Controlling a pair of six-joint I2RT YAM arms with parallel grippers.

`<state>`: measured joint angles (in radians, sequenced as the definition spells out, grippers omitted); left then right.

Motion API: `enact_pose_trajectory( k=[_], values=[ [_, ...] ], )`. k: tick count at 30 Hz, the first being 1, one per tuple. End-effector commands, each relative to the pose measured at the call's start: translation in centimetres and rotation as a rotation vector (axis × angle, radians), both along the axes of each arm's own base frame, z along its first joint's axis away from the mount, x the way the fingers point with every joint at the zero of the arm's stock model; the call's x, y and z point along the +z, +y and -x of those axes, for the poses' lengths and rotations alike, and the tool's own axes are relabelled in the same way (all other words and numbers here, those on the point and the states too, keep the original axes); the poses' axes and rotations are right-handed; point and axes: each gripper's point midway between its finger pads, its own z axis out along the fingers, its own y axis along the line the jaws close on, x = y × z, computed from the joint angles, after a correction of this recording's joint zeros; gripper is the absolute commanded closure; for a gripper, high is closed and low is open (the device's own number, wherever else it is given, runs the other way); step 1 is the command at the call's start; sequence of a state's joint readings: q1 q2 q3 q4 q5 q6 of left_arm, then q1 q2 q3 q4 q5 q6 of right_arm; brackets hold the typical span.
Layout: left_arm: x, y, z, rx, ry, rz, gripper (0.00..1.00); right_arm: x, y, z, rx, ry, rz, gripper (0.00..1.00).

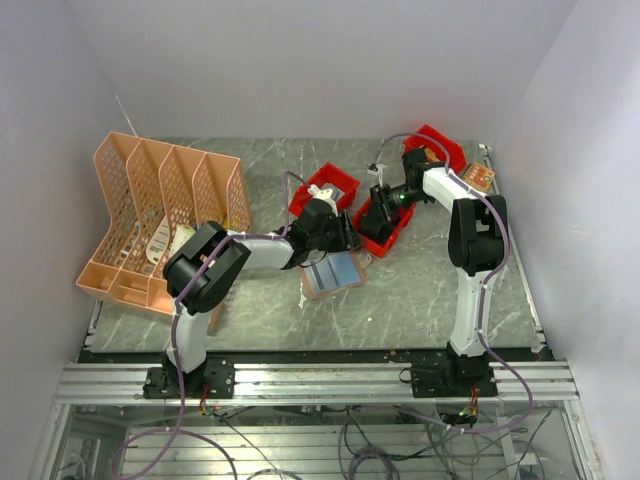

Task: Put the credit cards into the card holder
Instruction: Pick up the credit card from the storage box.

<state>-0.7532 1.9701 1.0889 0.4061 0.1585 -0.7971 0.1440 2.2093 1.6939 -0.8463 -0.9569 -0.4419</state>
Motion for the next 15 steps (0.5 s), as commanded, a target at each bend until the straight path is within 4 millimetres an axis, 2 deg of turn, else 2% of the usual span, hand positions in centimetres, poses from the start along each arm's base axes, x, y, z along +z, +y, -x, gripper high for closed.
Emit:
enact_pose_trajectory(
  k=[1, 5, 12, 15],
  values=[
    [1.3, 0.0, -0.5, 0.000, -0.037, 0.029, 0.48, -1.8, -0.2, -0.2, -0.007, 0.005, 0.052, 0.80],
    [1.3, 0.1, -0.5, 0.001, -0.038, 0.028, 0.48, -1.9, -0.3, -0.5, -0.011, -0.010, 0.061, 1.00],
    [2.1, 0.7, -0.2, 0.011, -0.049, 0.032, 0.48, 2.2, -2.4, -2.0, -0.078, -0.067, -0.033, 1.00],
    [2.0, 0.8, -0.1, 0.010, -0.046, 0.030, 0.48, 2.9, -2.7, -1.7, -0.089, -0.050, -0.079, 0.99]
  ],
)
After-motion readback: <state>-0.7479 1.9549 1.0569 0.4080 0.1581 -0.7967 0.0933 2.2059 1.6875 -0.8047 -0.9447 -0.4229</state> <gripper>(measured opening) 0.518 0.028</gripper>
